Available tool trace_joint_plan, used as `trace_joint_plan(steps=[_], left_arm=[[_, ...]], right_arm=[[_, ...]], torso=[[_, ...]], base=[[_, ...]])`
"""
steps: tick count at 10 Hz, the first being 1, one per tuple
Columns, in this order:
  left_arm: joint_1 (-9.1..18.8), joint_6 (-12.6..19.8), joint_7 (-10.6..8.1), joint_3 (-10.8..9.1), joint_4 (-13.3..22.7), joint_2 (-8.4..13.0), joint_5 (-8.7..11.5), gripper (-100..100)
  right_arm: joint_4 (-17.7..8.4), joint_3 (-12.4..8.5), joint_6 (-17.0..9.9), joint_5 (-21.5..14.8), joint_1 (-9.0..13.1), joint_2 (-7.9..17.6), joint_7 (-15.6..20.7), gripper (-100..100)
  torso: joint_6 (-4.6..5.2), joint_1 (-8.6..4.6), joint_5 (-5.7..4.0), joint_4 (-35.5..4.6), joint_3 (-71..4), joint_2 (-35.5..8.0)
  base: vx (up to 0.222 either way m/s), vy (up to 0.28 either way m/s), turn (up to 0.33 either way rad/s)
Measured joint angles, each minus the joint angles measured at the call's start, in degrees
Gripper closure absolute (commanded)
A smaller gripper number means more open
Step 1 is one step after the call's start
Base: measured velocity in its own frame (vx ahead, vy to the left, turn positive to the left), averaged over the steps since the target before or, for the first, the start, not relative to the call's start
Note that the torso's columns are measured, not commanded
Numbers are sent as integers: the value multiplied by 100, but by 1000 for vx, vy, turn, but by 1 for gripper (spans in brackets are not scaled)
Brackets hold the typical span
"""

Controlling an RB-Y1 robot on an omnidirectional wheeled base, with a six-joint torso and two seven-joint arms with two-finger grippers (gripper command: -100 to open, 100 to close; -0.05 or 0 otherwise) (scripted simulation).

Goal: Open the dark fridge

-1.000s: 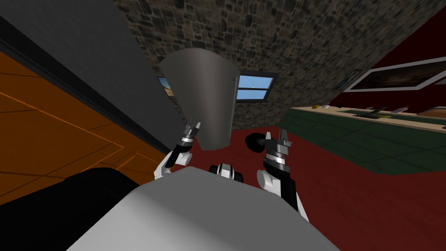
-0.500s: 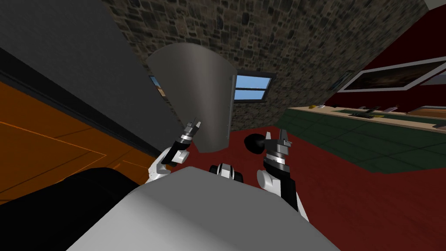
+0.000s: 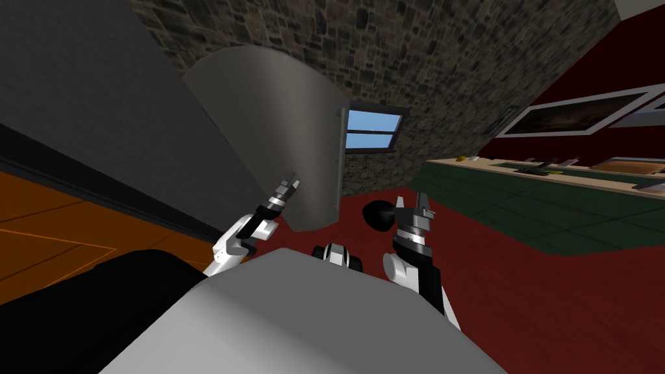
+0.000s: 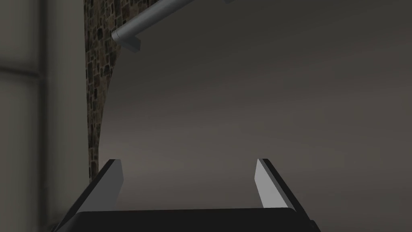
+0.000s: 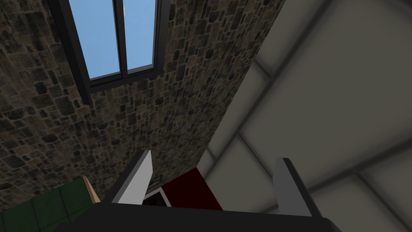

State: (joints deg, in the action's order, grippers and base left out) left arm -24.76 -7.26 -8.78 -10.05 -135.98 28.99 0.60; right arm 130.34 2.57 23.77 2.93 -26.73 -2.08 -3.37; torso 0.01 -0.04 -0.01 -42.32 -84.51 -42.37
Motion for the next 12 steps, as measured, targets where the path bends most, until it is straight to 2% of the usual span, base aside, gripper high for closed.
trace_joint_plan(steps=[5, 7, 10, 12], left_arm=[[66, 664, -153, -176, -128, 552, -63, -100], [108, 983, -251, -285, -173, 889, -90, -100], [152, 1388, -350, -365, -196, 1242, -118, -100], [198, 1706, -446, -433, -217, 1563, -136, -100]], right_arm=[[0, 0, 0, 0, 0, 0, 0, 0], [0, 0, 0, 0, 0, 0, 0, 0], [0, 0, 0, 0, 0, 0, 0, 0], [0, 0, 0, 0, 0, 0, 0, 0]], torso=[[-2, 2, 1, 3, -5, 7], [0, -5, -2, 5, -11, 16], [-2, 7, 2, 1, -2, 1], [1, -7, -2, 4, -9, 14]], base=[[101, -15, -47], [113, -31, -63], [95, -18, -48], [100, -45, -62]])
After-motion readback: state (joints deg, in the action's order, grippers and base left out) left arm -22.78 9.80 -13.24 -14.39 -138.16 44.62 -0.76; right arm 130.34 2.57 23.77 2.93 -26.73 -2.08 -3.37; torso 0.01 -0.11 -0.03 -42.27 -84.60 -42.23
